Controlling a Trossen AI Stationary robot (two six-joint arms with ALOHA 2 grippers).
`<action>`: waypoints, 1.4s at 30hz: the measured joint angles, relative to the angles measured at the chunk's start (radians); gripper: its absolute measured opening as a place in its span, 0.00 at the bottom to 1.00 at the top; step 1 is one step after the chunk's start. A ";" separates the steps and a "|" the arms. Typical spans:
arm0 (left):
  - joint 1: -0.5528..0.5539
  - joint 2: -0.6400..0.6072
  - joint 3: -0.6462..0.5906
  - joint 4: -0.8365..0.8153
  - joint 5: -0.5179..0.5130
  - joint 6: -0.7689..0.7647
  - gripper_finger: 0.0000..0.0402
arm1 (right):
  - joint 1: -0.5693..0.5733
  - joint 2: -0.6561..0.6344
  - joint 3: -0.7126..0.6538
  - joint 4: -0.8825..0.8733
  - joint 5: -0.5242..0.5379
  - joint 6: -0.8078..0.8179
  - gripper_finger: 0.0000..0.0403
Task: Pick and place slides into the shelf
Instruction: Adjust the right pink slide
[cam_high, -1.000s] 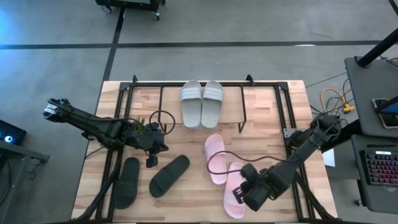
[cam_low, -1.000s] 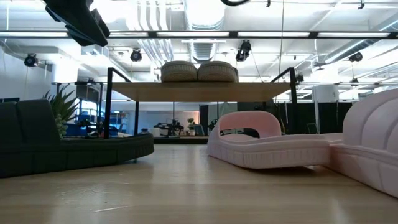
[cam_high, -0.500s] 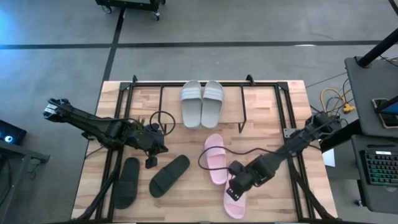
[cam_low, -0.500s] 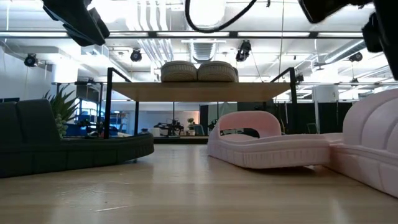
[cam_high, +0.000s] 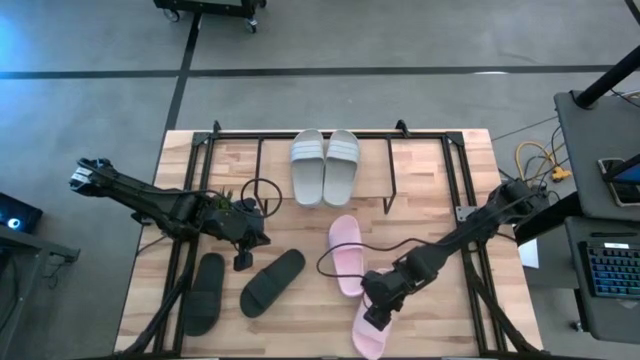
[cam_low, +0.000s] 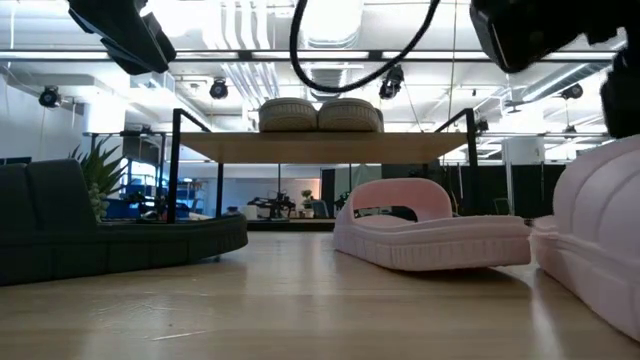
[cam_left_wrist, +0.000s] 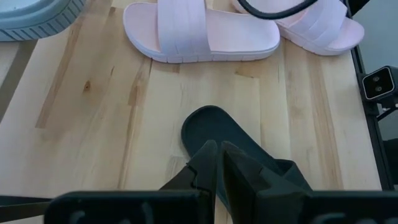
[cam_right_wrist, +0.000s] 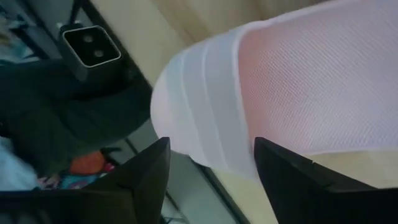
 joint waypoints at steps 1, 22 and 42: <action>0.000 0.000 0.000 0.000 0.000 0.000 0.02 | 0.000 0.001 -0.013 0.018 -0.003 0.011 0.55; 0.000 0.000 0.000 0.000 -0.003 -0.003 0.02 | 0.001 0.006 -0.095 0.196 0.001 -0.057 0.29; 0.000 0.000 -0.001 0.002 -0.003 -0.005 0.02 | 0.152 -0.040 -0.081 0.092 0.433 0.708 0.03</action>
